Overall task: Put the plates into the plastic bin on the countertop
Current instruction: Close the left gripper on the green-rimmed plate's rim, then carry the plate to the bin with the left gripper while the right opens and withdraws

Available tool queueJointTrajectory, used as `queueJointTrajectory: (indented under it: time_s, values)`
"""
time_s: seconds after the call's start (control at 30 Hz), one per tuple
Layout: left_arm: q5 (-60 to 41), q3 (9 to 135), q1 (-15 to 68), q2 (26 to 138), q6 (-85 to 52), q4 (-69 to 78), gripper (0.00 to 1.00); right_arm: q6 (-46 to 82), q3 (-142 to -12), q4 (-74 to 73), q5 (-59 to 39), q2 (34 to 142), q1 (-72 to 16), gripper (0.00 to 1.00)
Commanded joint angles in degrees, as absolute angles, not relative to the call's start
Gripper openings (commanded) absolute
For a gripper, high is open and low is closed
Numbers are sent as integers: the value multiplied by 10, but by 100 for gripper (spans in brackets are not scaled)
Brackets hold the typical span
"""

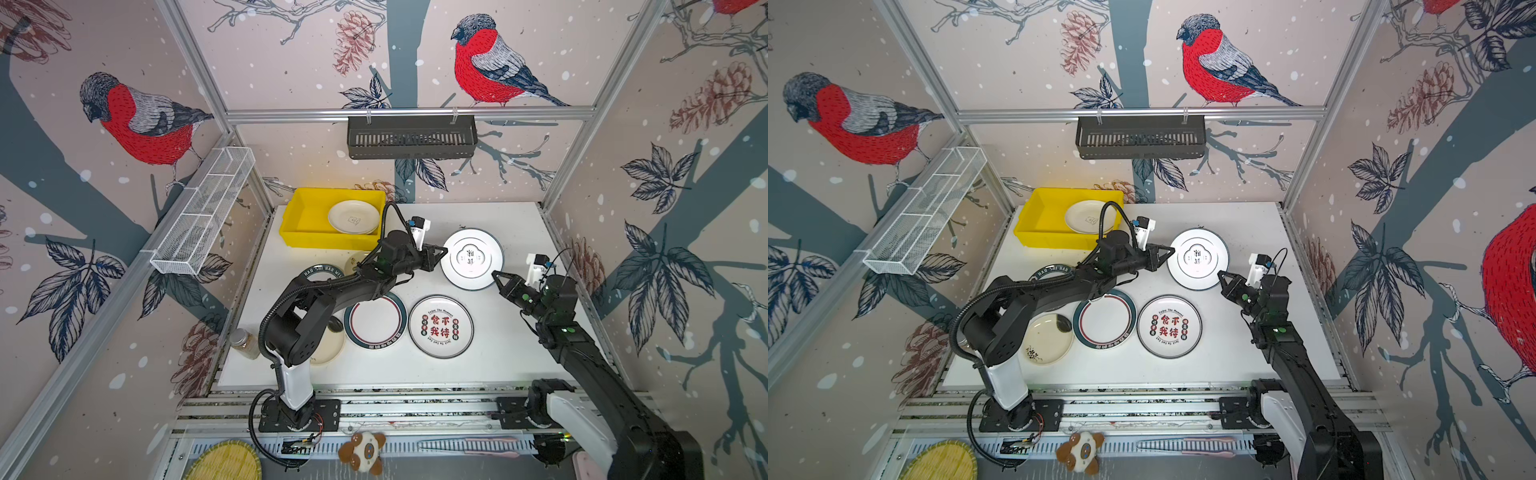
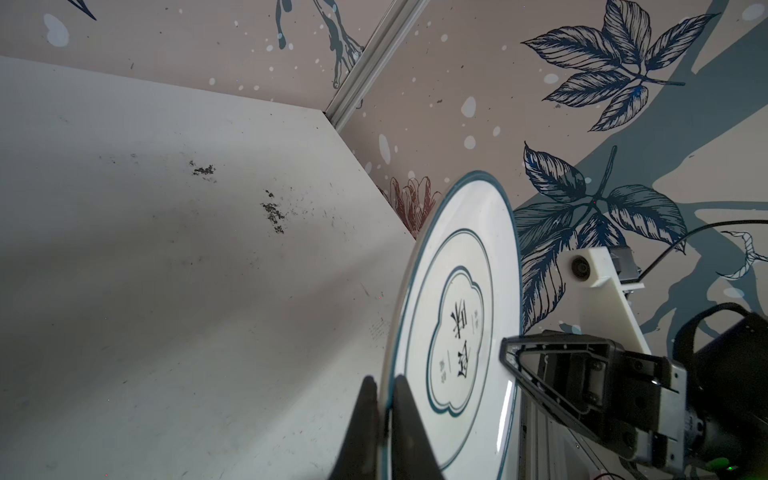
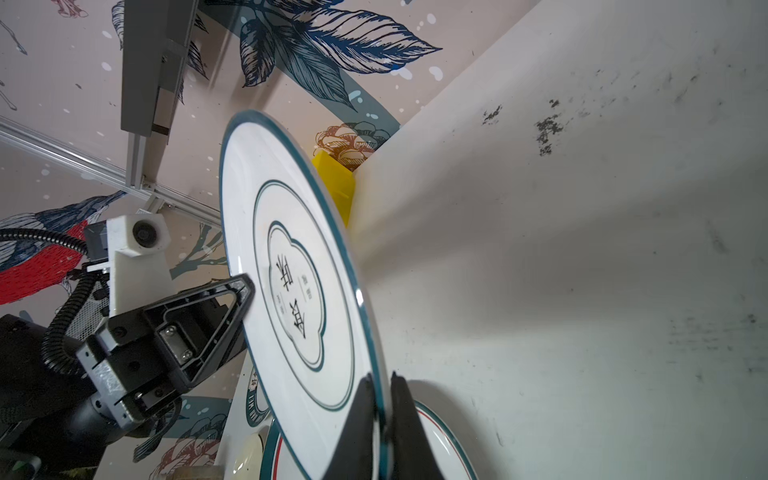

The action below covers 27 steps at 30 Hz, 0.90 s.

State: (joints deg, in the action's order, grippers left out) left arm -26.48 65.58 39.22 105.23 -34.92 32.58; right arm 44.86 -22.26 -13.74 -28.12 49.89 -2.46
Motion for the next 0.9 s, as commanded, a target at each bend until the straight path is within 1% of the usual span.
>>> queueJointTrajectory:
  time_s: [0.0,0.1,0.2,0.27,0.37,0.4,0.43,0.67,0.87]
  values:
    - [-292,653,388,1054,-350,367,0,438,-222,-168,-303,497,-27,19]
    - [-294,650,382,1054,-358,373,0,436,-221,-167,-300,495,-27,38]
    - [-296,649,374,1052,-359,373,0,436,-220,-165,-297,492,-26,66]
    - [-301,646,367,1048,-365,377,0,435,-220,-160,-291,489,-26,79]
    - [-298,644,355,1037,-364,371,0,425,-223,-148,-283,484,-26,94]
    - [-295,644,350,1033,-363,364,0,421,-226,-140,-279,481,-26,97]
    - [-293,645,342,1028,-362,358,0,415,-229,-131,-275,478,-25,100]
    - [-271,670,264,1001,-336,282,0,400,-231,-133,-241,461,-26,99]
    - [-204,707,204,975,-285,198,0,378,-250,-130,-216,474,-26,99]
